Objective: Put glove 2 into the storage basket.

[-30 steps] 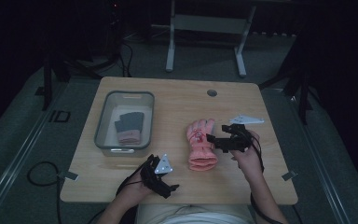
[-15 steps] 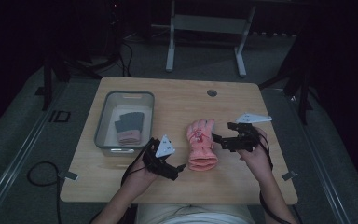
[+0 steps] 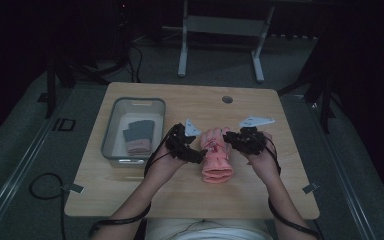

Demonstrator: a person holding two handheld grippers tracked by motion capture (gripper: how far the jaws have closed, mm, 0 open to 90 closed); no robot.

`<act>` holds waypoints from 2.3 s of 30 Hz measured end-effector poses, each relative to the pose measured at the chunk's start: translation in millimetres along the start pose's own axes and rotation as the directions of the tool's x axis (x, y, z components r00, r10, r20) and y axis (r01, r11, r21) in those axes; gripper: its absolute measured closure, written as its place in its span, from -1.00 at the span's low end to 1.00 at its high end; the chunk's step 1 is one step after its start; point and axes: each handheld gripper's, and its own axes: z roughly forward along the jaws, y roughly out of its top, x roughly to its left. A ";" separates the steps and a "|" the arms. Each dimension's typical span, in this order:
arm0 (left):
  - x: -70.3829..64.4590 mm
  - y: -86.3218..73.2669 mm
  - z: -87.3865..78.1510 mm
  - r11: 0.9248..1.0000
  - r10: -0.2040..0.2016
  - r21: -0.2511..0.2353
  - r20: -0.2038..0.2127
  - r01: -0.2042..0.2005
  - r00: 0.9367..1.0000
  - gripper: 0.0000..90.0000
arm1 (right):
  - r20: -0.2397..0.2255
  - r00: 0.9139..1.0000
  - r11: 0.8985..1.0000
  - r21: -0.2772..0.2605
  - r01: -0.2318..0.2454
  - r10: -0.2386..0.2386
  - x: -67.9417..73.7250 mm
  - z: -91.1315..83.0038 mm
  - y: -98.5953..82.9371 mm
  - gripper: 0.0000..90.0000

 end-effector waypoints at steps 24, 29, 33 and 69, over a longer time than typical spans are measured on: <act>17.8 -28.1 100.1 0.891 -0.433 0.242 0.204 0.384 0.878 -0.33 | -0.020 0.976 0.946 0.254 -0.204 0.216 -31.5 53.2 -51.7 -0.27; 21.7 -32.2 104.7 0.887 -0.452 0.248 0.290 0.390 0.844 0.19 | -0.125 0.929 0.911 0.281 -0.303 0.348 -40.1 64.9 -59.9 -0.08; 16.8 -24.2 100.0 0.910 -0.399 0.242 0.280 0.338 0.873 0.58 | -0.112 0.940 0.921 0.268 -0.282 0.321 -34.7 61.1 -56.5 0.17; 77.4 21.5 -38.3 0.947 -0.319 0.090 0.116 0.310 0.941 0.68 | -0.219 0.959 0.983 0.080 -0.167 0.181 23.2 50.2 69.8 0.38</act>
